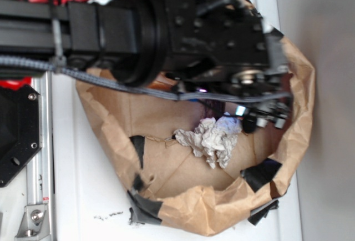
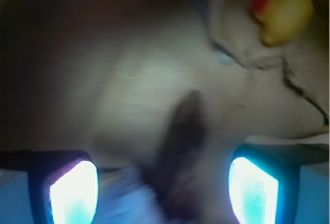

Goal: Grab the wood chip.

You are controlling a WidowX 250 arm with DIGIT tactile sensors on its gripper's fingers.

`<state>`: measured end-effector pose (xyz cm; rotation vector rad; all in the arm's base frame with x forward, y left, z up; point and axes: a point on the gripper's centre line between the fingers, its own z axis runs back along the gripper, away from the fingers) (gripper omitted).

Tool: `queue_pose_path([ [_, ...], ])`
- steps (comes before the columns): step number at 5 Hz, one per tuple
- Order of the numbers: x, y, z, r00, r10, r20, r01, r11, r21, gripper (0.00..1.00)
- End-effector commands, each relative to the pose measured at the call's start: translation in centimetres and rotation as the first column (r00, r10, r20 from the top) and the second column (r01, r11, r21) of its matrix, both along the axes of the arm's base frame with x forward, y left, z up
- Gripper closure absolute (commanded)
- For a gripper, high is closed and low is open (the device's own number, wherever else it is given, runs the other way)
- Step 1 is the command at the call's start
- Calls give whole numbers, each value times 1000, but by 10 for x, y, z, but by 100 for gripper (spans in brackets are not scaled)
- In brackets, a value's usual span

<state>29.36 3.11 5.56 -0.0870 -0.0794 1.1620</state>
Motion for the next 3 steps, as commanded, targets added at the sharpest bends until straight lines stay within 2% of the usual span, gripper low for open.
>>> queue_pose_path([
  [1, -19, 18, -20, 996, 87, -17, -86, 996, 38, 0],
  [2, -28, 7, -41, 997, 79, -12, -79, 997, 7, 0],
  [3, -28, -3, -57, 998, 62, -26, -62, 998, 15, 9],
])
